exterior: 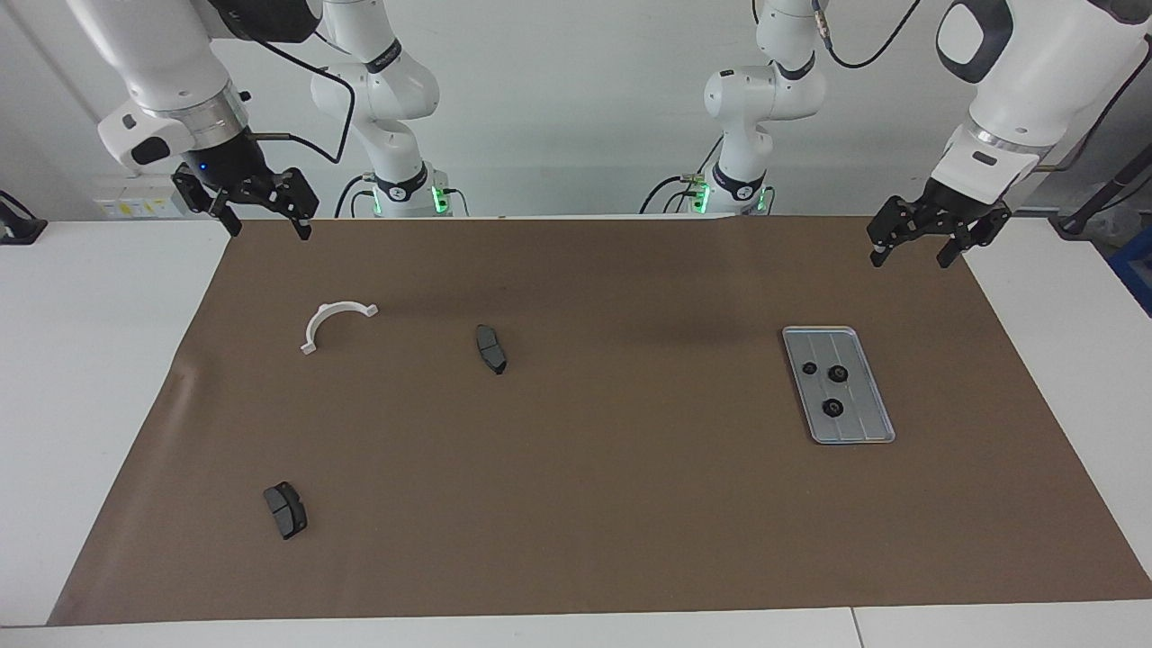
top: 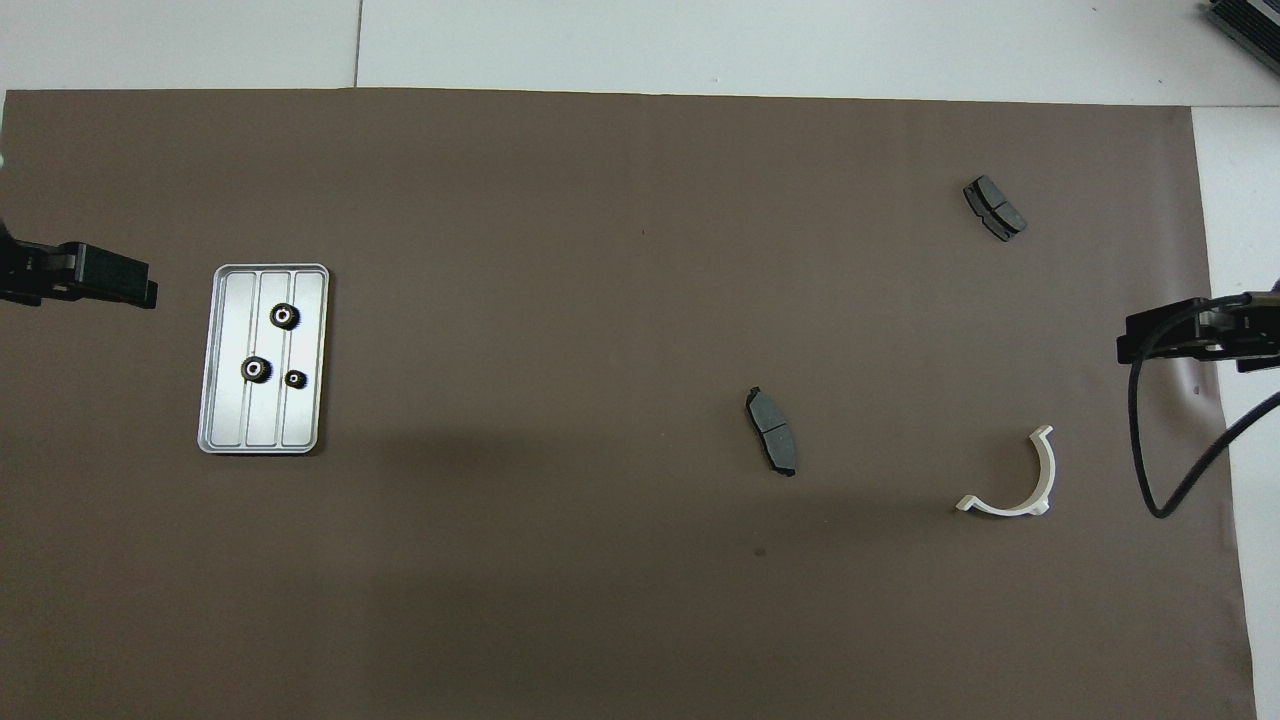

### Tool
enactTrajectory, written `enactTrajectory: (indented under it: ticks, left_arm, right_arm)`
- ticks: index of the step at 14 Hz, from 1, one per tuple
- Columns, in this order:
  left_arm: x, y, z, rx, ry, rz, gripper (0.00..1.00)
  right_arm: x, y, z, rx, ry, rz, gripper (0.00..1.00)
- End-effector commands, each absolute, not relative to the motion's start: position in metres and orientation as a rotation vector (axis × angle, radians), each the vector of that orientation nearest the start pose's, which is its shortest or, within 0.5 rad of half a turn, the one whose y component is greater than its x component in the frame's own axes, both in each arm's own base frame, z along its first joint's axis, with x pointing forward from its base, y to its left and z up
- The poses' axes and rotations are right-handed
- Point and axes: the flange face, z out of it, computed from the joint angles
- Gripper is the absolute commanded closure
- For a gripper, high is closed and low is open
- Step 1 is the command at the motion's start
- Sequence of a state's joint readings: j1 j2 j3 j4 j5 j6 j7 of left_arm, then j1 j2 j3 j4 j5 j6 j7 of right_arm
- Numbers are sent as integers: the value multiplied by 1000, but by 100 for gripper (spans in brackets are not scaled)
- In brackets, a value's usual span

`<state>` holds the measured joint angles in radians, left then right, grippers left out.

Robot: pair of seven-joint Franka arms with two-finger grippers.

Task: Place bearing gear from tray to pile

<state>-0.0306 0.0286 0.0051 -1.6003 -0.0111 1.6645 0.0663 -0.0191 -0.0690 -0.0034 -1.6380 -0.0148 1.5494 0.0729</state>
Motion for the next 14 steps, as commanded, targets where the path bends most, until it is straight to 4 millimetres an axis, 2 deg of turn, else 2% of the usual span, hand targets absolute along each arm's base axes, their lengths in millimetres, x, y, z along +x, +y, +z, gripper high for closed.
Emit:
enactTrajectory:
  ticks: [1, 2, 4, 6, 10, 12, 14]
  left_arm:
    - [566, -9, 568, -3125, 128, -79, 0]
    - [567, -2, 543, -3126, 106, -79, 0]
    - [574, 1, 498, -3124, 103, -114, 0]
    - [585, 1, 467, -3124, 111, -112, 0]
    - [597, 0, 442, -3122, 128, -114, 0]
    - [603, 0, 421, -3119, 206, -95, 0]
    - [610, 16, 397, -3108, 304, -91, 0]
  right_arm:
    - [523, -12, 629, -3148, 167, 24, 0]
    - [523, -12, 629, -3148, 167, 24, 0]
    - [523, -12, 628, -3148, 167, 26, 0]
    - [523, -12, 628, -3149, 164, 26, 0]
    - [523, -12, 628, -3148, 167, 26, 0]
    - [523, -12, 628, -3148, 167, 26, 0]
    - [523, -12, 628, -3149, 165, 26, 0]
